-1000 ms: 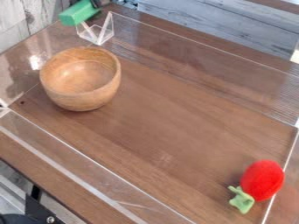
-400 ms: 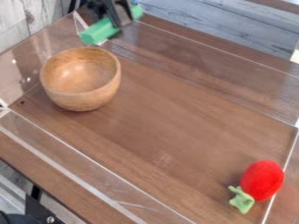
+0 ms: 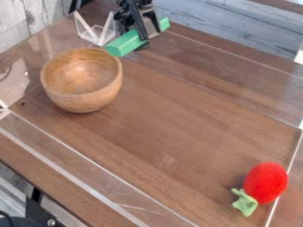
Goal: Remove the green block from the brown bowl and put it on the table
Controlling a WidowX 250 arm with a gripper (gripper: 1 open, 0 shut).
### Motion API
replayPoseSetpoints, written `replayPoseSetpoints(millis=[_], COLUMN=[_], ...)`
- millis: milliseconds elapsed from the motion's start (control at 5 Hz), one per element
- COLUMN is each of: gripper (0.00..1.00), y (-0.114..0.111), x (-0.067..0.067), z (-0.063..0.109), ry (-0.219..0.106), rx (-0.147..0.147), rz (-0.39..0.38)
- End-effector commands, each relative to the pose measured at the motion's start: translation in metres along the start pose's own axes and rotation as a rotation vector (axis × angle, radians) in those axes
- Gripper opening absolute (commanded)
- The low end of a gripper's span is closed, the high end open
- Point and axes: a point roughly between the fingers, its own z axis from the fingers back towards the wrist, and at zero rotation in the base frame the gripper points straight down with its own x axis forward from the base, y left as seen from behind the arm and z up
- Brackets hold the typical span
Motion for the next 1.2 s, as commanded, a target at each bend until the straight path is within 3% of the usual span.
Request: replayPoseSetpoints(millis=[0, 800, 1000], gripper=[1.00, 1.00, 1.00], y=[-0.018, 0.002, 0.006], x=[-0.004, 0.019, 0.018], z=[0.006, -0.010, -0.024], ry=[-0.023, -0.066, -0.025], rx=[0.058, 0.000, -0.002], rz=[-0.064, 0.005, -0.012])
